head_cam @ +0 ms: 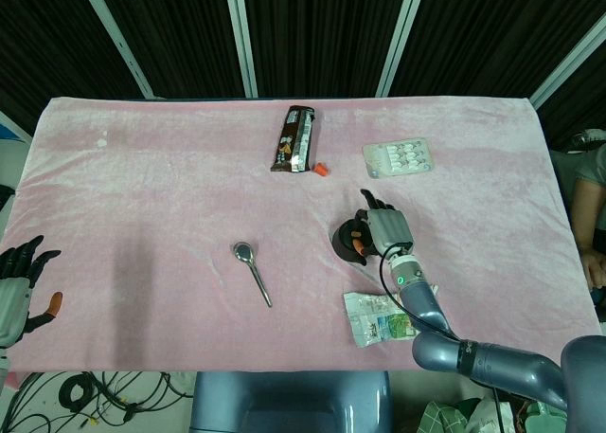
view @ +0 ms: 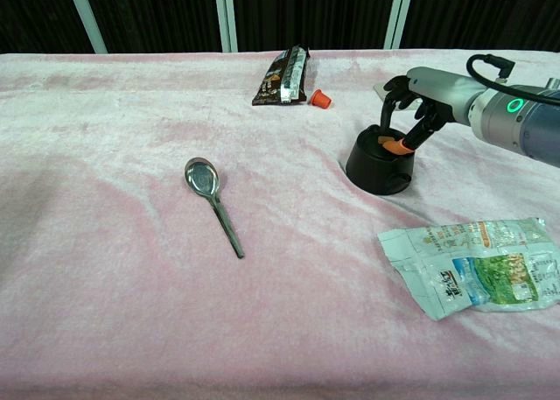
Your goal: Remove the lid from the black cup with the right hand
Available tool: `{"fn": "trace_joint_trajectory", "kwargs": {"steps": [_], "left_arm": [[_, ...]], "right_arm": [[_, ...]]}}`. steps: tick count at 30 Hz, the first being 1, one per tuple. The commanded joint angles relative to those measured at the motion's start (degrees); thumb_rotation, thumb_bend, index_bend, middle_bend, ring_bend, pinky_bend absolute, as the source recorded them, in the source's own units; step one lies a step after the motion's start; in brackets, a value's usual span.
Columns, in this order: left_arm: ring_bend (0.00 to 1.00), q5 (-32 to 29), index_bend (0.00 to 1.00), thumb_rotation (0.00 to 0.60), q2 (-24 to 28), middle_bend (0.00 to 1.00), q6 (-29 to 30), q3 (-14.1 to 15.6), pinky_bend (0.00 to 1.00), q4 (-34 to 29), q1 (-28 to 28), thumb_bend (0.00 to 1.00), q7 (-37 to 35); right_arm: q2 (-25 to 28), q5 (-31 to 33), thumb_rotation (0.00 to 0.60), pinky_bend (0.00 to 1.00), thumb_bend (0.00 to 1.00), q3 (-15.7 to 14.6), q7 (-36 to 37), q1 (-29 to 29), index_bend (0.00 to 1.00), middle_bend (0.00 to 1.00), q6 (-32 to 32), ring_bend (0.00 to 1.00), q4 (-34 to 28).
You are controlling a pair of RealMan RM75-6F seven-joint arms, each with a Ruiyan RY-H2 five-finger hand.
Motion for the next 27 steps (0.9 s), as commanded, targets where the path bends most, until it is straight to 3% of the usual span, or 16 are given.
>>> {"fn": "trace_joint_trajectory", "kwargs": {"steps": [1,19,27], "left_arm": [[0.0,0.0,0.19,0.6,0.0,0.0,0.0,0.0,0.02,0.0,0.0,0.42,0.0],[0.0,-0.4,0.19,0.6,0.1,0.0,-0.3,0.0,0.02,-0.1,-0.1,0.42,0.1],[0.0,-0.6,0.19,0.6,0.2,0.0,-0.3,-0.1,0.02,-0.3,-0.1,0.42,0.1]], "right_arm": [[-0.2,0.3,0.6,0.2,0.3,0.1,0.3,0.2,0.53,0.03,-0.3,0.16,0.4],[-0.5,2.0,0.6,0.2,0.32,-0.1,0.7,0.9,0.54,0.03,-1.5,0.16,1.1],[-0.8,2.5,0.6,0.2,0.32,-0.4,0.8,1.1,0.65,0.03,-1.9,0.16,2.1]]}}
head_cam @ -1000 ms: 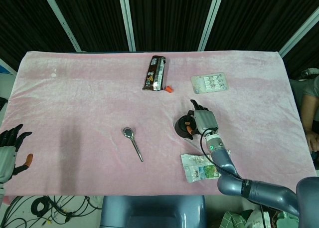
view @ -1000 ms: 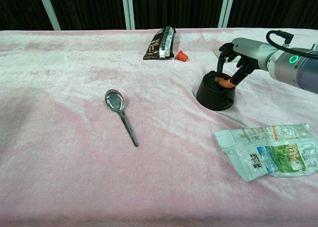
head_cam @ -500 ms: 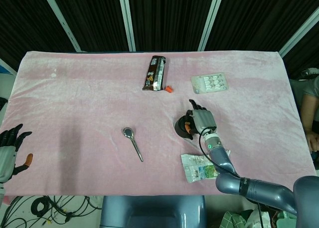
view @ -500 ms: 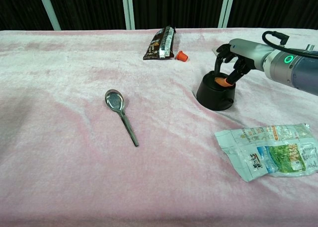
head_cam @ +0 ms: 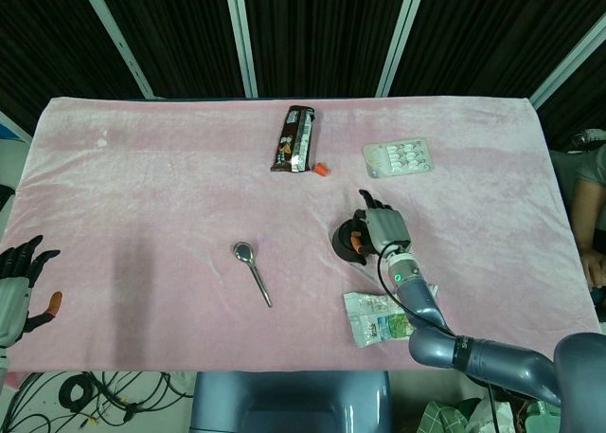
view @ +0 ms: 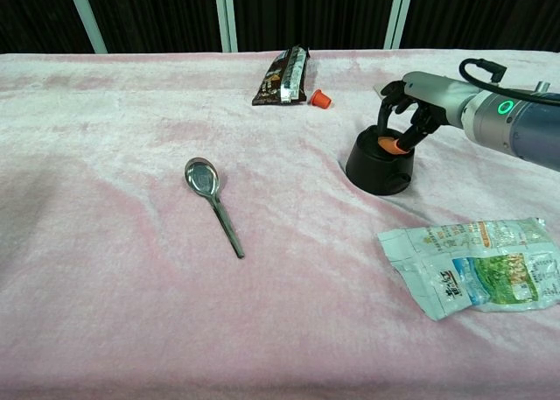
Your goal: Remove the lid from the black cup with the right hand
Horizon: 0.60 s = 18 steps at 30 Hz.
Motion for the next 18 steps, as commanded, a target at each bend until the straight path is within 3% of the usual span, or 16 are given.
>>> {"fn": "trace_joint_trajectory", "kwargs": {"steps": [1,18], "left_arm": [[0.0,0.0,0.19,0.6,0.0,0.0,-0.1,0.0,0.02,0.0,0.0,0.42,0.0],[0.0,-0.5,0.19,0.6,0.2,0.0,-0.3,0.1,0.02,-0.3,0.0,0.42,0.2]], "right_arm": [[0.1,0.0,0.6,0.2,0.32,0.0,0.3,0.0,0.66,0.03,-0.1,0.16,0.0],[2.2,-8.7,0.6,0.2,0.32,3.0,9.4,-2.5,0.7,0.03,2.3,0.16,-2.4]]}}
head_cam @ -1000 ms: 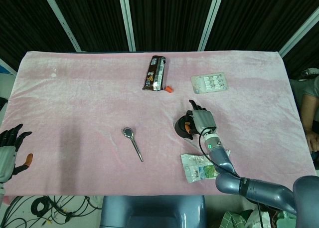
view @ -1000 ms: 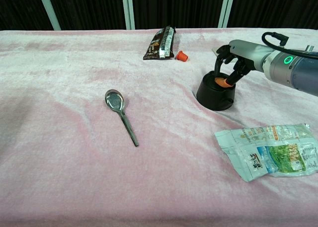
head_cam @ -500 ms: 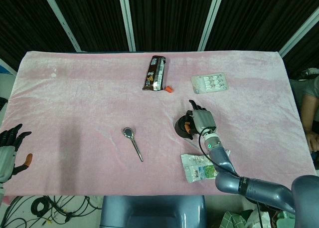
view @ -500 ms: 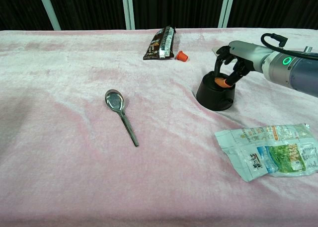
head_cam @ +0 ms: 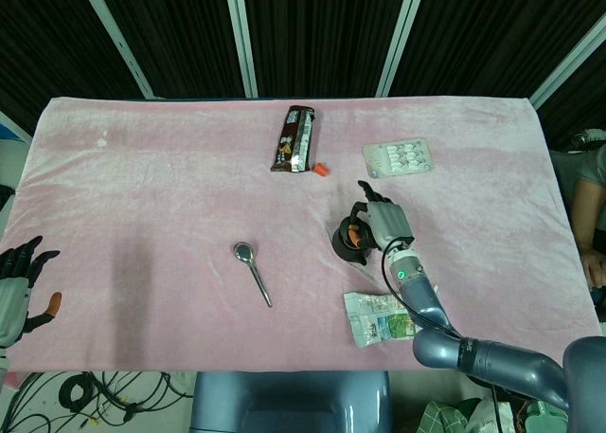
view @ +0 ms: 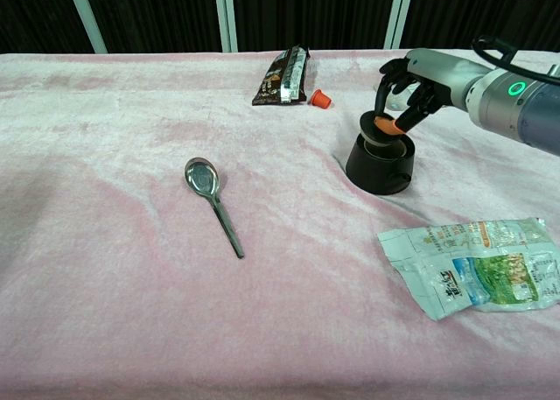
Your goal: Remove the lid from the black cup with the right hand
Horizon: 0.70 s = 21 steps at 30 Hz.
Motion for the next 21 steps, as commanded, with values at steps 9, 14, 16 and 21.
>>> {"fn": "trace_joint_trajectory", "kwargs": {"steps": [9,14,16,21], "left_arm": [[0.0,0.0,0.19,0.6,0.1,0.0,0.1,0.0,0.02,-0.2,0.1,0.42,-0.2],[0.0,0.1,0.2,0.6,0.0,0.0,0.2,0.1,0.02,-0.2,0.1,0.42,0.0],[0.0,0.1,0.2,0.6,0.0,0.0,0.2,0.1,0.02,-0.2,0.1,0.42,0.1],[0.0,0.1,0.2,0.6,-0.1,0.0,0.2,0.2,0.02,-0.2,0.1,0.42,0.3]], "right_arm": [[10.2,-6.0,0.6,0.2,0.32,-0.5,3.7,-5.7,0.71,0.03,3.5,0.16,-9.2],[16.8,-7.3,0.6,0.2,0.32,-3.1,3.4,-9.2,0.71,0.03,4.1,0.16,-14.0],[18.4,-7.4,0.6,0.2,0.32,-4.1,3.3,-10.2,0.71,0.03,4.0,0.16,-14.9],[19.8,-7.0,0.6,0.2,0.32,-6.6,3.2,-11.6,0.71,0.03,2.8,0.16,-14.1]]}}
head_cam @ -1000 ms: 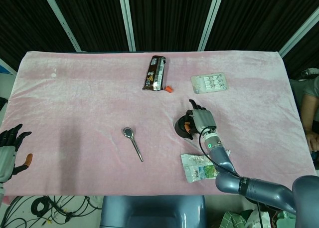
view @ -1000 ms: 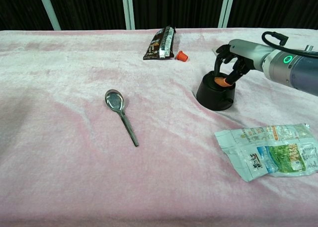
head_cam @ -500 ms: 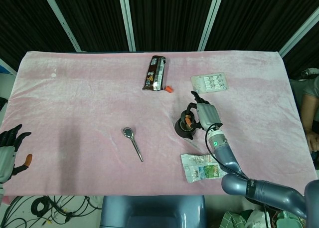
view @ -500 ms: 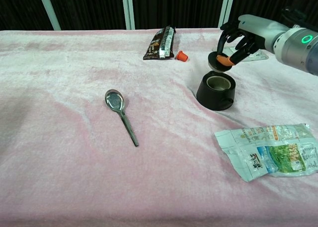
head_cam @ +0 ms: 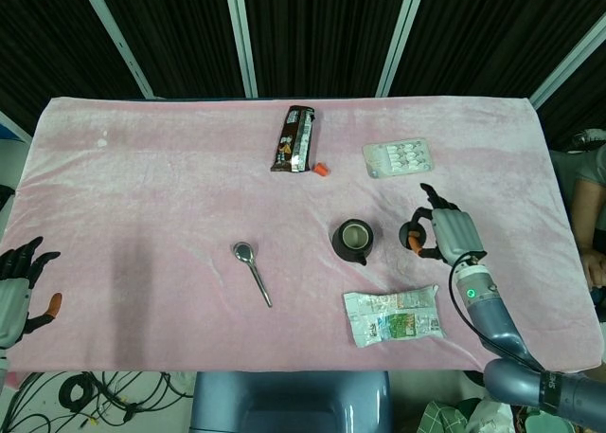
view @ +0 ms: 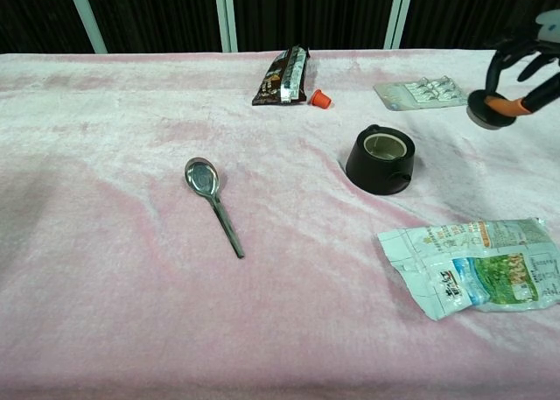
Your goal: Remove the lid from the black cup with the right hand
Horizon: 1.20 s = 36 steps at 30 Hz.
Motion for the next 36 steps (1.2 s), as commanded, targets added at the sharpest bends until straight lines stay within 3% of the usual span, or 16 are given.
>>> {"fn": "trace_joint_trajectory", "kwargs": {"steps": [1,6,13,26,31,36], "left_arm": [[0.0,0.0,0.2,0.6,0.0,0.0,0.0,0.0,0.02,0.0,0.0,0.42,0.0],[0.0,-0.1,0.2,0.6,0.0,0.0,0.1,0.0,0.02,0.0,0.1,0.42,0.0],[0.0,-0.1,0.2,0.6,0.2,0.0,0.3,-0.2,0.02,0.0,0.1,0.42,-0.5],[0.0,-0.3,0.21,0.6,0.4,0.0,0.2,-0.3,0.02,-0.1,0.1,0.42,-0.8],[0.0,-0.3,0.21,0.6,0.3,0.0,0.1,-0.2,0.02,-0.1,0.1,0.42,-0.6],[0.0,-0.2,0.21,0.6,0.3,0.0,0.3,-0.2,0.02,-0.1,0.2,0.42,-0.6]], "right_arm": [[0.0,0.2,0.6,0.2,0.32,-1.8,-0.2,-0.9,0.71,0.03,-1.2,0.16,1.4],[-2.7,0.5,0.6,0.2,0.32,-3.8,-0.2,-1.1,0.71,0.03,-3.1,0.16,5.2],[-7.0,0.4,0.6,0.2,0.32,-3.9,0.8,-0.8,0.7,0.03,-4.4,0.16,10.7],[-7.1,3.6,0.6,0.19,0.17,-4.6,-0.7,0.0,0.14,0.0,-8.1,0.15,12.4],[-6.1,3.2,0.6,0.19,0.14,-3.9,-0.2,-0.3,0.03,0.0,-7.0,0.14,10.8],[-2.6,-1.8,0.6,0.19,0.14,-3.0,1.5,-3.0,0.02,0.0,-0.6,0.14,6.1]]}}
